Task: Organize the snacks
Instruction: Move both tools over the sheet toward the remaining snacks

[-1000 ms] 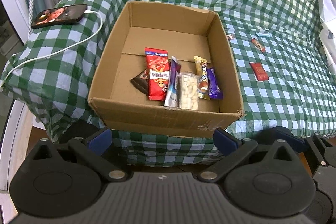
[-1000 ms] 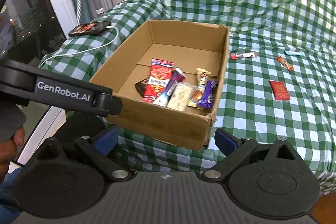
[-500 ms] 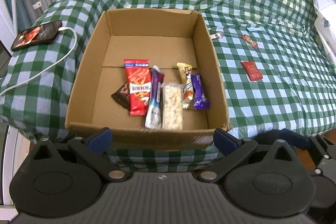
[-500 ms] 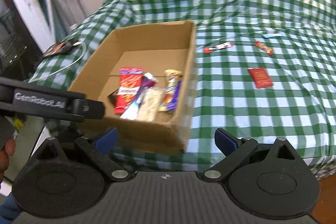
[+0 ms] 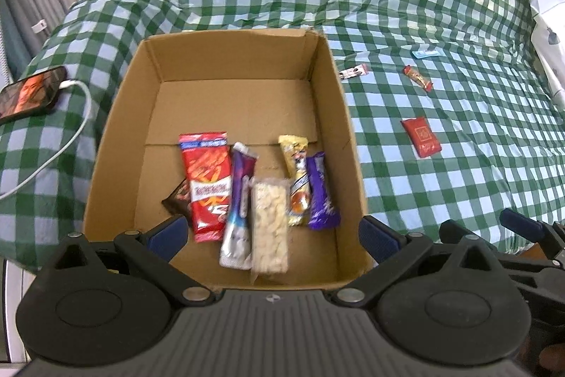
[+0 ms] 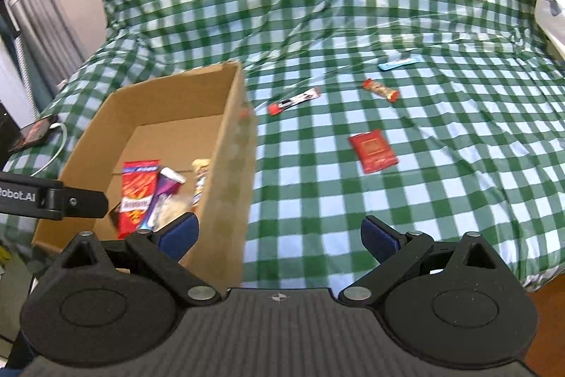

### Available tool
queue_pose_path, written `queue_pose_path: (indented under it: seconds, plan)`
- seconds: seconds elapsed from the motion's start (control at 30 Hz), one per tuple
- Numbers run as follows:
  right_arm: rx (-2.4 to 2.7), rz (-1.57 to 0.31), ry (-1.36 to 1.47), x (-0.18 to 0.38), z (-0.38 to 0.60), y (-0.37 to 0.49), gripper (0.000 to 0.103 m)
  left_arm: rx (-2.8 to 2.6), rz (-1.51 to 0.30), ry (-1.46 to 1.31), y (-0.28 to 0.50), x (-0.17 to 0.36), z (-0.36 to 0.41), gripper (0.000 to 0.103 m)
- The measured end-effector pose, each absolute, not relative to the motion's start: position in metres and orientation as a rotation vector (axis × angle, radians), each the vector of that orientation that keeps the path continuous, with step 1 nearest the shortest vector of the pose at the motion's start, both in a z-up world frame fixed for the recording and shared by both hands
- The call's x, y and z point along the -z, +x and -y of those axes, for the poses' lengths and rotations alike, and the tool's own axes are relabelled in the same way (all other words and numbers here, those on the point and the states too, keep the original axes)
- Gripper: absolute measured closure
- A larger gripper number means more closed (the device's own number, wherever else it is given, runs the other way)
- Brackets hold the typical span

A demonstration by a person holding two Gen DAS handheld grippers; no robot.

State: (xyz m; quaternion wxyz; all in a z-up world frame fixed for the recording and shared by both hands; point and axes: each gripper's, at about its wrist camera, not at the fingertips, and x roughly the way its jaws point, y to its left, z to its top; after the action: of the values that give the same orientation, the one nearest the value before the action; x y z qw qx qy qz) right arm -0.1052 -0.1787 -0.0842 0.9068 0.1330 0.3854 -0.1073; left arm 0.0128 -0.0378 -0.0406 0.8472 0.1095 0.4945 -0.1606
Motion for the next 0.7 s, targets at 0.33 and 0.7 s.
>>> queue_pose_path:
  seconds: [0.33,0.7]
  plan:
    - [0.313,-0.783,0.246,0.090,0.246,-0.081,0.005,0.445,-1.017,0.298,0.052,0.044,0.124,0.000]
    - [0.369,-0.809,0.253,0.133,0.342,-0.028,0.005,0.541,-1.032,0.447,0.168,0.091,0.266,0.000]
